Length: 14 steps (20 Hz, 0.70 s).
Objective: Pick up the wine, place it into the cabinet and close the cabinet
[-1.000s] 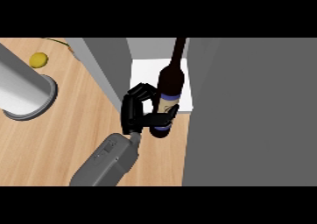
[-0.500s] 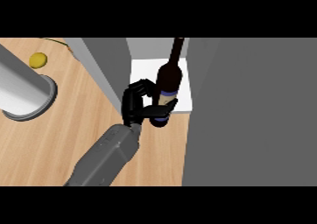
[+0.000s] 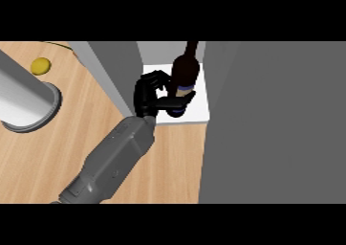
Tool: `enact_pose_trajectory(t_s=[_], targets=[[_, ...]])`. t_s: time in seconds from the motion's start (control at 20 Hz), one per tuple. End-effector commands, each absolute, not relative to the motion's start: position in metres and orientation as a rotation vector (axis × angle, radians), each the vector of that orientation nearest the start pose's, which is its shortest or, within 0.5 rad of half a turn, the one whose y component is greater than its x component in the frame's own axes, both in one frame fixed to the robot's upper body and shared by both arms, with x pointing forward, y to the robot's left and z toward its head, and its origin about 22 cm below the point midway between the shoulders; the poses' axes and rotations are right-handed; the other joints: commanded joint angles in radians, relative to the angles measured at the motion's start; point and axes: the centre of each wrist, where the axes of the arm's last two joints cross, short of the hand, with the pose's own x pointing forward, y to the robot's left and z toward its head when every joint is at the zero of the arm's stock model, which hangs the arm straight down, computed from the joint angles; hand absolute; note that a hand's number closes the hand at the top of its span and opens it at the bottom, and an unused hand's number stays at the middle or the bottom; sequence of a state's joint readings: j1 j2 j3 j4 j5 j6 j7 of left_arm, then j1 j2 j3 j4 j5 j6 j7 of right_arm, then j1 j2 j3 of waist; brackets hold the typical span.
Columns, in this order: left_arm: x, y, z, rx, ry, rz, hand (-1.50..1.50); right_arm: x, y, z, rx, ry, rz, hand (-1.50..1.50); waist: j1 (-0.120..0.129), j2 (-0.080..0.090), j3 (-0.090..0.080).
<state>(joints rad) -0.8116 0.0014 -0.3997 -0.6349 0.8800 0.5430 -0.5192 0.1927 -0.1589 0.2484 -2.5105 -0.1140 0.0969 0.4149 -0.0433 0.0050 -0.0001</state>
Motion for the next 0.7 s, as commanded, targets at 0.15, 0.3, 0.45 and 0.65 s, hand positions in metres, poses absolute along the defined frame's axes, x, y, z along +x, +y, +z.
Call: enact_pose_trajectory(t_s=[0.15,0.3,0.45,0.65], targets=[[0.413,0.083,0.039,-0.046,-1.603,0.364,1.5,0.095,-0.215,0.202,0.386,-1.927,0.31,-1.5,-0.005,0.004,0.0],[0.415,0.086,0.036,0.021,-1.642,0.333,1.5,0.097,-0.215,0.197,0.367,-1.925,0.299,-1.5,-0.001,0.003,0.0],[0.422,0.085,0.042,0.123,-1.639,0.308,1.5,0.093,-0.217,0.198,0.37,-1.913,0.294,-1.5,-0.006,0.003,0.0],[0.429,0.088,0.046,0.287,-1.656,0.247,1.5,0.104,-0.218,0.186,0.375,-1.926,0.282,-1.5,-0.009,0.005,0.002]])
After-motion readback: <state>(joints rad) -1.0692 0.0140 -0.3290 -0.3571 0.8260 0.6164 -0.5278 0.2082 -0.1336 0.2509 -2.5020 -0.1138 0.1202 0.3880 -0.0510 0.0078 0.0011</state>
